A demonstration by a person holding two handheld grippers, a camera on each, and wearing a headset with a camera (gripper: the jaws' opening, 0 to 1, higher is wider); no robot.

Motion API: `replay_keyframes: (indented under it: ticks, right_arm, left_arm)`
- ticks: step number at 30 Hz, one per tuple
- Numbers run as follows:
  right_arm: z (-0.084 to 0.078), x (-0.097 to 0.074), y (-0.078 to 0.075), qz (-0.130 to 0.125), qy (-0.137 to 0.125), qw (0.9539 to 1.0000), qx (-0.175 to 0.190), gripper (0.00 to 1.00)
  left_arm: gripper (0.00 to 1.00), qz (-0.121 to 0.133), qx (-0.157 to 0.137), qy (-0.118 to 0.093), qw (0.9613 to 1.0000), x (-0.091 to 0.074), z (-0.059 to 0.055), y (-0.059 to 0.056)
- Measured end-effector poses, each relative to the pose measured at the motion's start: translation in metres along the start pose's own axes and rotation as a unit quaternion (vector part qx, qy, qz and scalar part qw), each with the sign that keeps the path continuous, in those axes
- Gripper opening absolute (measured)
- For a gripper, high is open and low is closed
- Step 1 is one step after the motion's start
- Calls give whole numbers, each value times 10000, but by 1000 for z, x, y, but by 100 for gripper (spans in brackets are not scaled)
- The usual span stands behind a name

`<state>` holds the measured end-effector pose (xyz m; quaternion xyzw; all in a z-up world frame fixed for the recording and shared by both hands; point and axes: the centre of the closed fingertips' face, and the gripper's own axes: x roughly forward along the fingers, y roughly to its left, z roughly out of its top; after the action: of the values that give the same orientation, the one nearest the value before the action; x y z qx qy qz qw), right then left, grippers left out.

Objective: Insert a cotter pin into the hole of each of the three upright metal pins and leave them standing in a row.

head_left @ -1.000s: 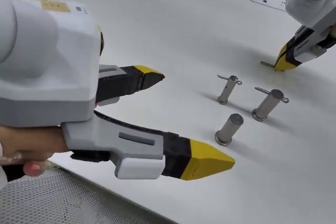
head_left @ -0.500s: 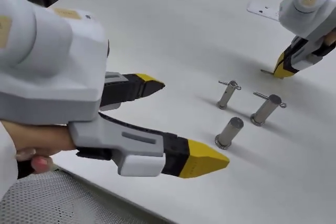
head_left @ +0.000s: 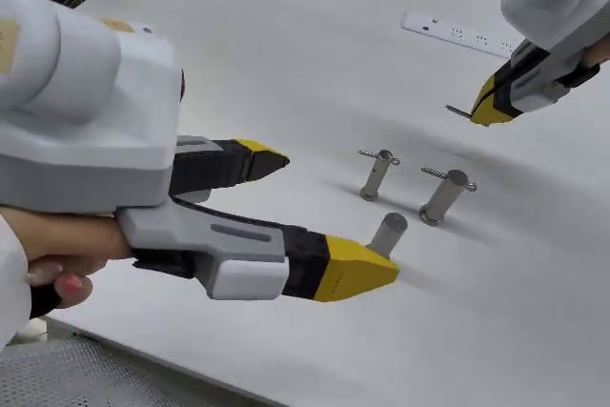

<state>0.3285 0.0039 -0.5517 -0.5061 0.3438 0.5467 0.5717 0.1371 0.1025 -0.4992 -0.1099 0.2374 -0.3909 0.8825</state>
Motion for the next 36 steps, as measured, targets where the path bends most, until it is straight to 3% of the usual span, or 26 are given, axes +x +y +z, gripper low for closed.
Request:
replay_keyframes:
  ticks: [9,15,22,24,30,32,36]
  right_arm:
    - [13,-27,28,-214,-351,9992,6,0]
    - [20,-43,44,-459,-460,9977,-205,0]
    - [31,-62,66,-693,-711,9947,-265,0]
    - [32,-64,62,-756,-849,9933,-208,0]
    - [35,-71,78,-980,-980,9901,-237,0]
    - [33,-70,74,-1045,-1016,9890,-244,0]
    - [35,-74,82,-1151,-1094,9871,-215,0]
  left_arm:
    - [82,-112,112,-5,9999,10,9,3]
    - [76,-112,184,186,9996,19,12,6]
    - [72,-163,383,242,9988,27,18,4]
    - [72,-156,462,265,9985,30,18,4]
    - [67,-185,518,284,9981,39,23,6]
    - [66,-206,489,272,9982,42,25,7]
    - [62,-256,462,266,9982,49,30,6]
